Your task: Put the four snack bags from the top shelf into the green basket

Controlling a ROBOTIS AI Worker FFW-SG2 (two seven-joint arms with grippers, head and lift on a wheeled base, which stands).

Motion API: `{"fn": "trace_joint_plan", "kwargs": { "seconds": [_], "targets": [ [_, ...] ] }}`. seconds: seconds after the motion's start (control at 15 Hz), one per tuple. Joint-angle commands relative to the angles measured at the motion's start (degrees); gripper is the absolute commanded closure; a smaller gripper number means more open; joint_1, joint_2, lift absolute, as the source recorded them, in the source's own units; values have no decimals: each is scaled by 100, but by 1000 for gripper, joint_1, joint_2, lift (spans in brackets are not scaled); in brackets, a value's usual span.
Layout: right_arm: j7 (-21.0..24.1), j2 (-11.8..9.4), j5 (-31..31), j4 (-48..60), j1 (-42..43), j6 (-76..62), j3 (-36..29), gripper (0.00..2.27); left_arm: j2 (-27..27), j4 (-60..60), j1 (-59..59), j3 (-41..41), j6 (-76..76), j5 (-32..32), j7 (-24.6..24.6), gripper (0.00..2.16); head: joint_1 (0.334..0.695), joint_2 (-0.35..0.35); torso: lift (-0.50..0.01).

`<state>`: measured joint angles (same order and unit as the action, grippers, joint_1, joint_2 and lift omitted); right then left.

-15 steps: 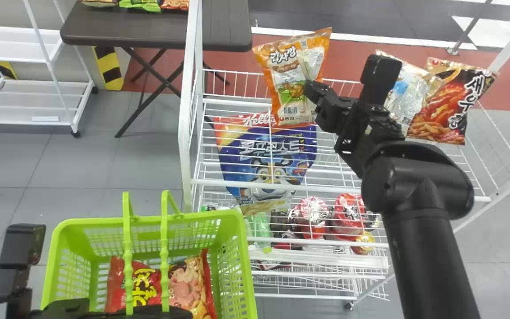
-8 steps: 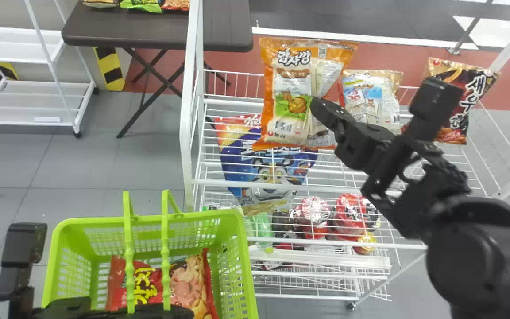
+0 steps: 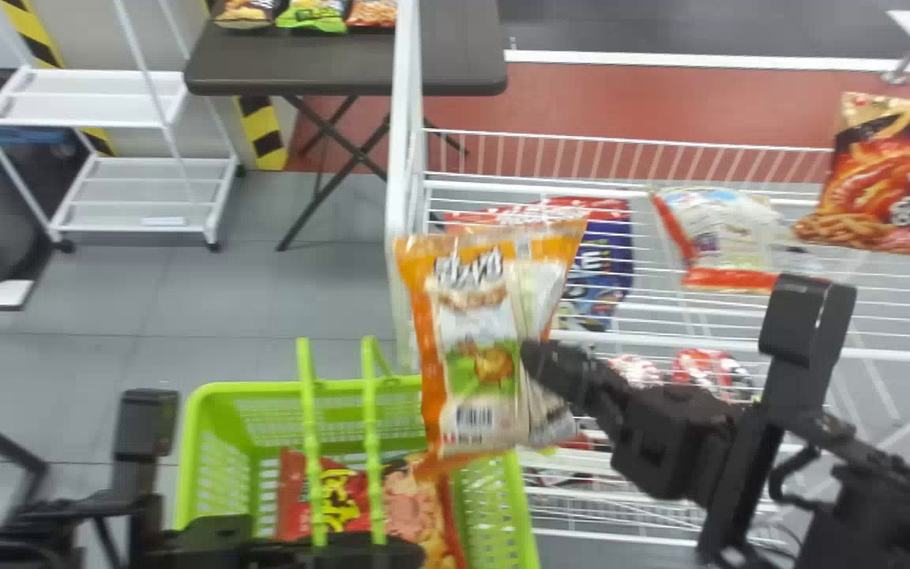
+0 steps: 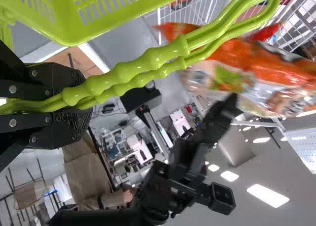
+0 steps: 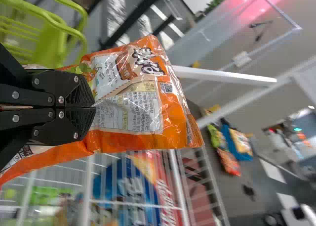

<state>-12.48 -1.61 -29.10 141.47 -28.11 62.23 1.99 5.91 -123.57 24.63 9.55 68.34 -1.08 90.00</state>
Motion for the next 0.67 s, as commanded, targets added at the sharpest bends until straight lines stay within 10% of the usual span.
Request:
{"fn": "trace_joint_plan", "kwargs": {
  "seconds": [0.0,0.33,0.4,0.53,0.6],
  "targets": [
    [27,-111,202,-427,16,66,583,2246,-11,-1,-2,-5,0,12,57,2145,695,98,0],
    [159,-120,1037,-2238,834,-356,1849,2165,-2,-10,7,-5,0,29,57,2145,695,254,0],
    [159,-120,1090,-2423,939,-356,1981,1710,-2,-10,7,-5,0,29,57,2145,695,297,0],
    [159,-190,1143,-2291,904,-321,2060,-2,15,-10,33,47,0,56,57,2145,695,335,0],
    [159,-305,1134,-1974,790,-268,1963,-2,24,-18,51,65,0,65,57,2145,695,348,0]
  ]
}}
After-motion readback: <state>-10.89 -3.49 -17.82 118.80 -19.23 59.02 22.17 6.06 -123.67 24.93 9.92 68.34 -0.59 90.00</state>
